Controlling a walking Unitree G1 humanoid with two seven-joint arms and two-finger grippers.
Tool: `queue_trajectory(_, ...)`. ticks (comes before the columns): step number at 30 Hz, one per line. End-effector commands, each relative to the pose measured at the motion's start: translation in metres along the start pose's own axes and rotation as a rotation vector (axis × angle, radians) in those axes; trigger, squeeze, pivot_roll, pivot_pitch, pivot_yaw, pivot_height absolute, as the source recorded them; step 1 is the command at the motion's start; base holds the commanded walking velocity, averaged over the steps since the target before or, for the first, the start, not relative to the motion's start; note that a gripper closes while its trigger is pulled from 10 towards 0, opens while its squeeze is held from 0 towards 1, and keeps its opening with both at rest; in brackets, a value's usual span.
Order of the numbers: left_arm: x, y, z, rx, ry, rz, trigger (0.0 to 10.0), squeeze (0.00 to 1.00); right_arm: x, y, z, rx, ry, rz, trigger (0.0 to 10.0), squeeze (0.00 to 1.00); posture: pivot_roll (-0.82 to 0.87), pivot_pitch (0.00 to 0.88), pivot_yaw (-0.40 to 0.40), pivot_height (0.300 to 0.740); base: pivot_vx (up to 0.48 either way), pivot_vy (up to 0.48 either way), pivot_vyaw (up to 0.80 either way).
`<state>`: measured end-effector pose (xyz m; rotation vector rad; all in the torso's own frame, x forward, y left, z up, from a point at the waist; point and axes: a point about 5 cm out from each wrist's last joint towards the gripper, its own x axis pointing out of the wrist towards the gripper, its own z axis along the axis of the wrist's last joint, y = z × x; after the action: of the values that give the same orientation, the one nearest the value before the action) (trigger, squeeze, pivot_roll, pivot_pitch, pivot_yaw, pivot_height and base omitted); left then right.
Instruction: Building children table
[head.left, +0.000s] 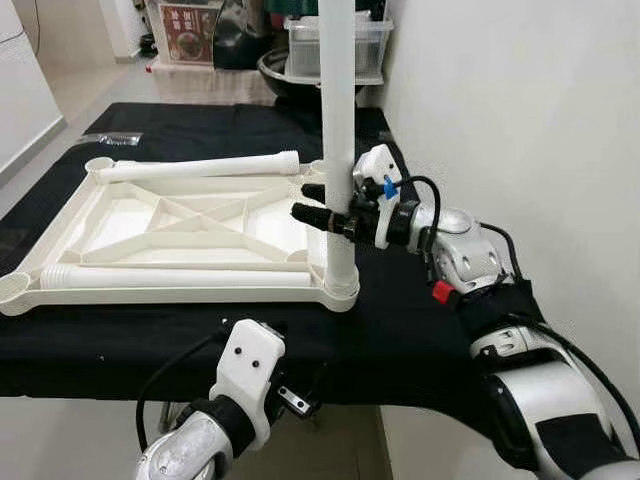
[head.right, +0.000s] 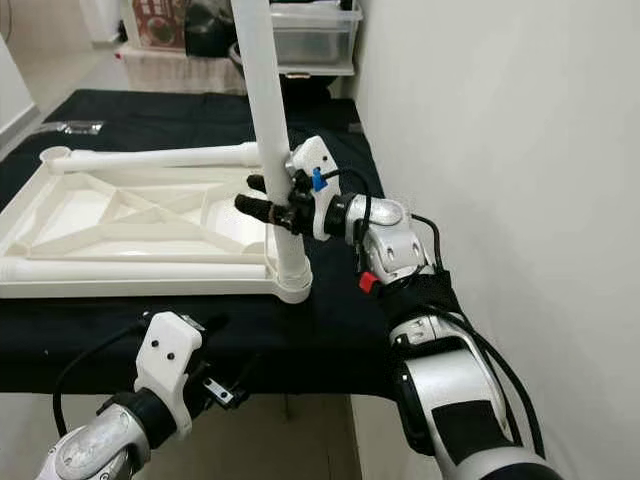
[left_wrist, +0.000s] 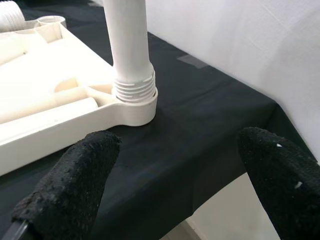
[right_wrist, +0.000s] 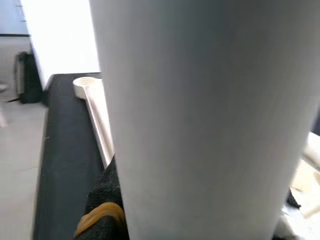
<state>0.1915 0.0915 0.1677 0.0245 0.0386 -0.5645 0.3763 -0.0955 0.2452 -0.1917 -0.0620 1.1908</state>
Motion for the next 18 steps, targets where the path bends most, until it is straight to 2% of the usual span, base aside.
queue_trajectory(1, 0.001, -0.001, -0.001, -0.004, 0.009, -0.003, 10.0, 0.00, 0.006, 0.016, -0.034, 0.151, 0.061, 0.106, 10.0, 0.00, 0.12, 0.181, -0.074, 0.740, 0.000, 0.000, 0.00)
queue_trajectory(2, 0.002, 0.000, 0.002, -0.001, 0.002, -0.004, 10.0, 0.00, 0.007, 0.019, -0.031, 0.135, 0.043, 0.189, 10.0, 0.00, 0.12, 0.190, -0.083, 0.740, 0.000, 0.000, 0.00)
queue_trajectory(4, 0.002, 0.001, 0.004, 0.000, -0.006, 0.002, 10.0, 0.00, 0.008, 0.021, -0.026, 0.161, 0.022, 0.291, 10.0, 0.00, 0.12, 0.190, -0.082, 0.740, 0.000, 0.000, 0.00)
queue_trajectory(9, 0.001, 0.001, 0.005, 0.004, -0.006, 0.005, 10.0, 0.00, 0.009, 0.018, -0.020, 0.180, 0.000, 0.348, 10.0, 0.00, 0.14, 0.211, -0.090, 0.740, 0.000, 0.000, 0.00)
queue_trajectory(13, -0.001, 0.001, 0.006, 0.004, -0.004, 0.009, 10.0, 0.00, 0.011, 0.016, -0.008, 0.197, -0.065, 0.389, 10.0, 0.00, 0.14, 0.221, -0.089, 0.740, 0.000, 0.000, 0.00)
queue_trajectory(14, -0.002, 0.001, 0.006, 0.004, -0.002, 0.010, 10.0, 0.00, 0.012, 0.015, 0.000, 0.190, -0.099, 0.435, 10.0, 0.00, 0.15, 0.223, -0.097, 0.740, 0.000, 0.000, 0.00)
queue_trajectory(18, -0.003, 0.000, 0.008, 0.007, -0.003, 0.008, 10.0, 0.00, 0.013, 0.015, 0.004, 0.151, -0.100, 0.474, 10.0, 0.00, 0.15, 0.233, -0.096, 0.740, 0.000, 0.000, 0.00)
